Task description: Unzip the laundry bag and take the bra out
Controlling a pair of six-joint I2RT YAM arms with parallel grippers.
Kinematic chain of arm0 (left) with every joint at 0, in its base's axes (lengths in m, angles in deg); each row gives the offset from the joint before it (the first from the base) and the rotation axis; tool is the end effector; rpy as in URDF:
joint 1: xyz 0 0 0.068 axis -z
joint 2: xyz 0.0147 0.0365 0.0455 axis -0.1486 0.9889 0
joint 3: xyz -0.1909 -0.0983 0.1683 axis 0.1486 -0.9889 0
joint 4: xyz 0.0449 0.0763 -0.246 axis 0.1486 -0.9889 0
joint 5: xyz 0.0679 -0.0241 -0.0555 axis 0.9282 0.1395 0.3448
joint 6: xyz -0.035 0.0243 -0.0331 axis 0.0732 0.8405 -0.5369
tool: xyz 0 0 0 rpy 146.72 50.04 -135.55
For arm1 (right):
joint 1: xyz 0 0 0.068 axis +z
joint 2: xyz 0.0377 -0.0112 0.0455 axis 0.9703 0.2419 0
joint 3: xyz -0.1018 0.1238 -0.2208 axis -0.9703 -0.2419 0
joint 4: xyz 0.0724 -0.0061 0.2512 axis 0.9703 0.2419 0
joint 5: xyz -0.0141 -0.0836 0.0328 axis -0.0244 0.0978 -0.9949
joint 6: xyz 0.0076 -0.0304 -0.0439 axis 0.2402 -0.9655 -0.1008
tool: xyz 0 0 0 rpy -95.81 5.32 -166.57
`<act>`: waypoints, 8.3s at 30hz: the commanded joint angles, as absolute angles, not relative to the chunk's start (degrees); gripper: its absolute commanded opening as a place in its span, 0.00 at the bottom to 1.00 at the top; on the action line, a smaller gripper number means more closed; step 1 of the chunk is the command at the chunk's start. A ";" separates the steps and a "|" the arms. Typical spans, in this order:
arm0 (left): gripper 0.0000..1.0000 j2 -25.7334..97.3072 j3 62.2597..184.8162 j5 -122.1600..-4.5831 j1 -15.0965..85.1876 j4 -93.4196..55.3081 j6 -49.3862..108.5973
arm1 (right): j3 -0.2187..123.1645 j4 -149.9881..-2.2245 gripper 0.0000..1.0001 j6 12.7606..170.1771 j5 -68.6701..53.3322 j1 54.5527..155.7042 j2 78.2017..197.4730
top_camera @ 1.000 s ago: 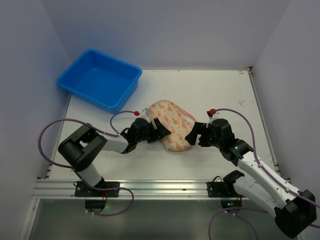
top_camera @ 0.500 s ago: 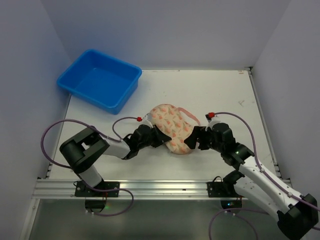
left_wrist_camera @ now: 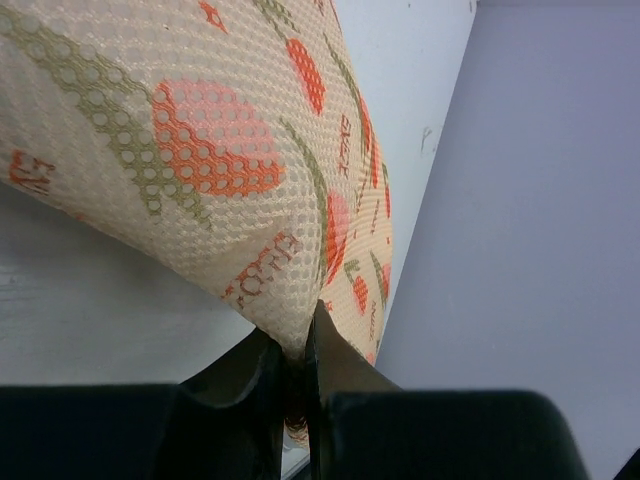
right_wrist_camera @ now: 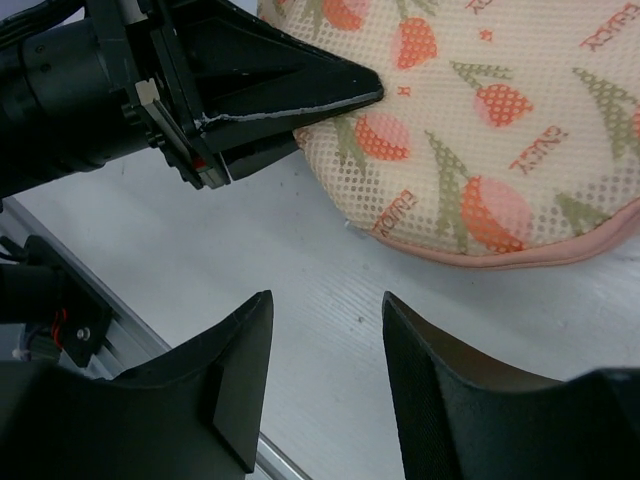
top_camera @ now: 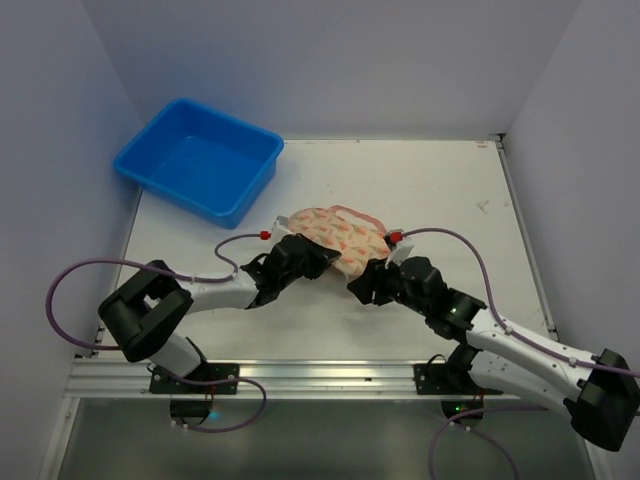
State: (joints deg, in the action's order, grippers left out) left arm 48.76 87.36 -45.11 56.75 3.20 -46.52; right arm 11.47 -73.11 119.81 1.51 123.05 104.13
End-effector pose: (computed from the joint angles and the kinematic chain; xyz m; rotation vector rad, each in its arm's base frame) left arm 0.2084 -0.2239 0.1686 -0.8952 2.1342 -1.2106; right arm 0.1302 0.1384 0.2258 -0.2023 2.1175 0.8636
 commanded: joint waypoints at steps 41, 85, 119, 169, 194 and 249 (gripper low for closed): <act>0.01 41.86 92.06 -39.73 56.97 -4.20 -54.44 | 18.18 -92.79 0.26 114.89 21.86 129.53 121.97; 0.87 48.29 97.69 -67.17 39.40 -9.44 -10.57 | 25.29 -69.22 0.00 117.70 -10.40 125.74 123.69; 0.00 37.90 78.62 -64.85 41.34 -3.05 -27.46 | 28.56 -62.31 0.00 118.14 3.30 126.63 130.79; 0.00 41.42 84.59 -70.93 37.64 -8.58 -19.11 | 37.96 -73.63 0.00 119.64 -7.68 127.94 146.07; 0.09 56.61 113.03 -77.17 27.71 -26.70 3.58 | 25.21 -53.05 0.00 116.11 -8.72 113.08 118.62; 0.01 60.02 115.66 -77.26 38.60 -25.89 5.67 | 21.96 -55.59 0.00 118.14 -13.29 115.11 113.43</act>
State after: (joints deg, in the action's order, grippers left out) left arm 56.19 107.42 -78.20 40.40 -20.54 -1.84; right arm 21.43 -53.83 118.96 -8.08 114.17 111.87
